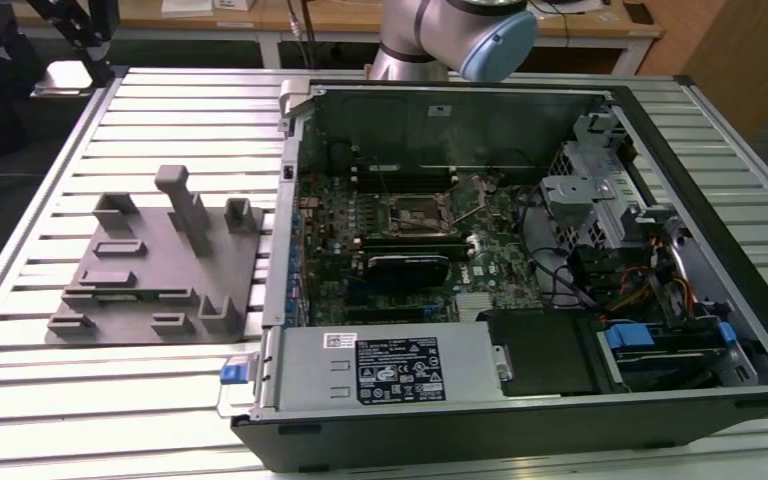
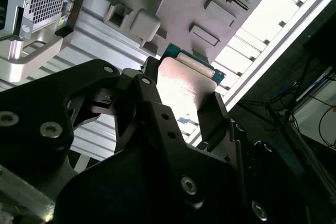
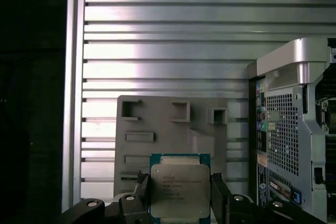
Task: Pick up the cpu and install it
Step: 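Pick up the cpu and move it towards the insertion slot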
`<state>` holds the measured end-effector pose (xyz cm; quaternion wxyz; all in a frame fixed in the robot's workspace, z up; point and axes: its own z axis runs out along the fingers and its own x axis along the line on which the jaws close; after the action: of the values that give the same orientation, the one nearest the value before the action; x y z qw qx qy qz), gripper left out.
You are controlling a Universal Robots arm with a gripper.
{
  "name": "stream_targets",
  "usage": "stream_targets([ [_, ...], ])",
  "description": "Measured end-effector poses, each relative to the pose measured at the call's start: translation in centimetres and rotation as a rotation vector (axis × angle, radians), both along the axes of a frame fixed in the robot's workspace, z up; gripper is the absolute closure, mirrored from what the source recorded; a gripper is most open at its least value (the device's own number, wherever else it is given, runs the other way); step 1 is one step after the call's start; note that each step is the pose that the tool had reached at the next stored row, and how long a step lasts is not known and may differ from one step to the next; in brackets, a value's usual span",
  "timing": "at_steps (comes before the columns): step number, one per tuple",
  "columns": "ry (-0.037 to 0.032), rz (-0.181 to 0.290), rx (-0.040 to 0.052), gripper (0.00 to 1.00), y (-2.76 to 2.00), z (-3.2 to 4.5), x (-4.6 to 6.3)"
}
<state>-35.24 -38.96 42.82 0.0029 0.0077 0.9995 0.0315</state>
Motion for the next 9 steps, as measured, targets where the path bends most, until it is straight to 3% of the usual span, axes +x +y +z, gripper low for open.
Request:
stream_targets([
  [9, 0.0001, 0.0, 0.0, 0.46, 0.17, 0.0, 0.81],
])
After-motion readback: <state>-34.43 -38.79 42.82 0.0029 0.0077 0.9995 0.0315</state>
